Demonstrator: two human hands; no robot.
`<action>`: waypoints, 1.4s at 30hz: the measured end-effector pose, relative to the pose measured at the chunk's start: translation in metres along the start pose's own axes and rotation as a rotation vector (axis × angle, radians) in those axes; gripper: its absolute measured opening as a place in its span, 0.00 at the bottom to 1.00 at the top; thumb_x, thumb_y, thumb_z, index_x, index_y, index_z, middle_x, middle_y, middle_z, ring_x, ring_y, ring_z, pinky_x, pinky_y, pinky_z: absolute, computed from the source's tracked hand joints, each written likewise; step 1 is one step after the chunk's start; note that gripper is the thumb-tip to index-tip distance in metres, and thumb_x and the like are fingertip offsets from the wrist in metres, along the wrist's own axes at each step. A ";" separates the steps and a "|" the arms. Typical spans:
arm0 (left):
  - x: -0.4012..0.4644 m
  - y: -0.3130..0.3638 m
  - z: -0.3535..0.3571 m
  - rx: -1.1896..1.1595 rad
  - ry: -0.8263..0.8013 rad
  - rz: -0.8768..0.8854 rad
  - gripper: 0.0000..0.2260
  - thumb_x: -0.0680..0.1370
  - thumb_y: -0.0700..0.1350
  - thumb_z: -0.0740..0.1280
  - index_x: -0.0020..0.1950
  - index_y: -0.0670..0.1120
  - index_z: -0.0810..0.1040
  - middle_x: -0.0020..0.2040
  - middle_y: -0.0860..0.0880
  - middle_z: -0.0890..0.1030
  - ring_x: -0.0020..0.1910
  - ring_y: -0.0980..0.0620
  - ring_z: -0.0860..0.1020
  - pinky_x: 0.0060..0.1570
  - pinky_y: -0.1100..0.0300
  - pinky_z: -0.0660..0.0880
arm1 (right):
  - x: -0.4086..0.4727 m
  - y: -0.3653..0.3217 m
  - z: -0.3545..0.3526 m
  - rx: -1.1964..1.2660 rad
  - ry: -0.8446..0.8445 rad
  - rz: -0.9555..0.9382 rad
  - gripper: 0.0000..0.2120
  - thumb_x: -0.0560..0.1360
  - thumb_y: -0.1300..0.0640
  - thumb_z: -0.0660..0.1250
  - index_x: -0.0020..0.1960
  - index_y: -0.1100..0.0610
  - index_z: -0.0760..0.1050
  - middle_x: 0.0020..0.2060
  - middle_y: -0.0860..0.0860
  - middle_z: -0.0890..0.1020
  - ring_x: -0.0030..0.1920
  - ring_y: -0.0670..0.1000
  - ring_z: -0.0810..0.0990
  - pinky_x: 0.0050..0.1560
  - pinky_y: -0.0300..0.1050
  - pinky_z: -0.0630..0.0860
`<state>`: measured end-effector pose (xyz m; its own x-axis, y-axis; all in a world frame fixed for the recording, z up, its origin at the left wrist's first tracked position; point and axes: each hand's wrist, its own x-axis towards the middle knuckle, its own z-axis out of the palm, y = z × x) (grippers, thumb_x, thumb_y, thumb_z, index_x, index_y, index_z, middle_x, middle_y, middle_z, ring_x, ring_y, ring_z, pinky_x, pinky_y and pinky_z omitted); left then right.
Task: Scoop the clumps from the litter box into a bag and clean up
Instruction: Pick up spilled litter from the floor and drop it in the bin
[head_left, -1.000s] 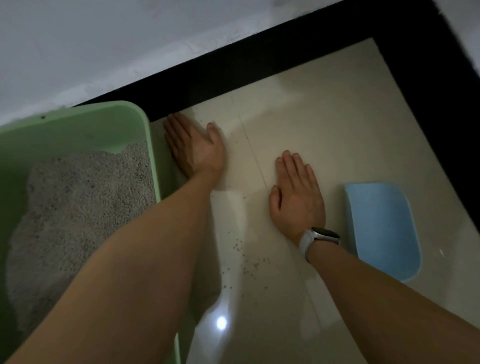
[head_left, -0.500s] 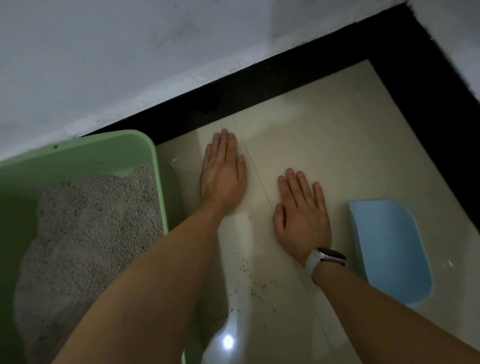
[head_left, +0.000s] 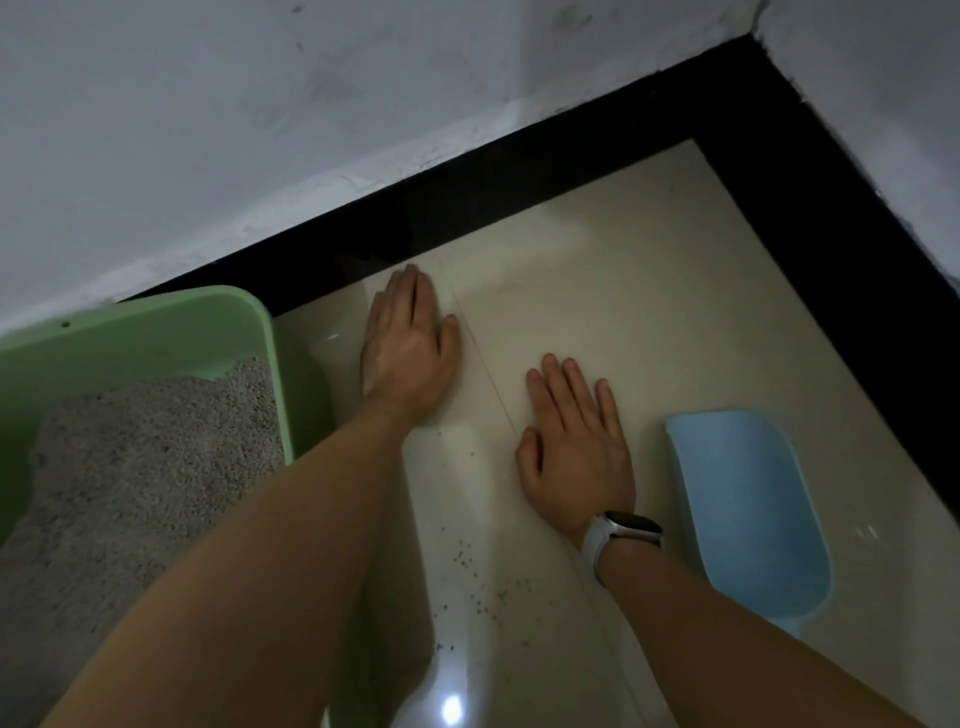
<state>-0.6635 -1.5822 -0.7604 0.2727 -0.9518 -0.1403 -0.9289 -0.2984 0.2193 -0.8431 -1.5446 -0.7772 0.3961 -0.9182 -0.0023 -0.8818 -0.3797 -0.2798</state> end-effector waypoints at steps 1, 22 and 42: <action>-0.004 0.001 -0.001 -0.018 0.016 0.017 0.25 0.81 0.51 0.49 0.75 0.40 0.54 0.76 0.42 0.56 0.75 0.47 0.53 0.72 0.56 0.45 | 0.000 0.000 0.000 0.003 0.000 -0.001 0.27 0.71 0.53 0.52 0.68 0.60 0.67 0.69 0.55 0.68 0.70 0.54 0.65 0.71 0.52 0.52; 0.008 0.001 -0.004 0.004 0.012 -0.171 0.28 0.81 0.54 0.52 0.76 0.44 0.48 0.74 0.42 0.54 0.72 0.42 0.52 0.72 0.48 0.47 | -0.002 0.002 0.000 0.003 -0.010 0.004 0.27 0.71 0.53 0.52 0.68 0.60 0.67 0.70 0.55 0.68 0.71 0.53 0.64 0.70 0.53 0.54; 0.018 0.011 -0.007 0.084 0.083 -0.197 0.24 0.80 0.54 0.53 0.71 0.41 0.62 0.69 0.42 0.61 0.68 0.43 0.58 0.66 0.48 0.57 | -0.002 0.003 -0.001 -0.004 -0.007 0.005 0.27 0.71 0.53 0.53 0.68 0.59 0.68 0.69 0.55 0.69 0.70 0.53 0.65 0.70 0.53 0.54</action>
<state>-0.6669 -1.6026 -0.7540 0.4673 -0.8793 -0.0921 -0.8723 -0.4755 0.1142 -0.8461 -1.5442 -0.7773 0.3929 -0.9195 -0.0102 -0.8849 -0.3751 -0.2760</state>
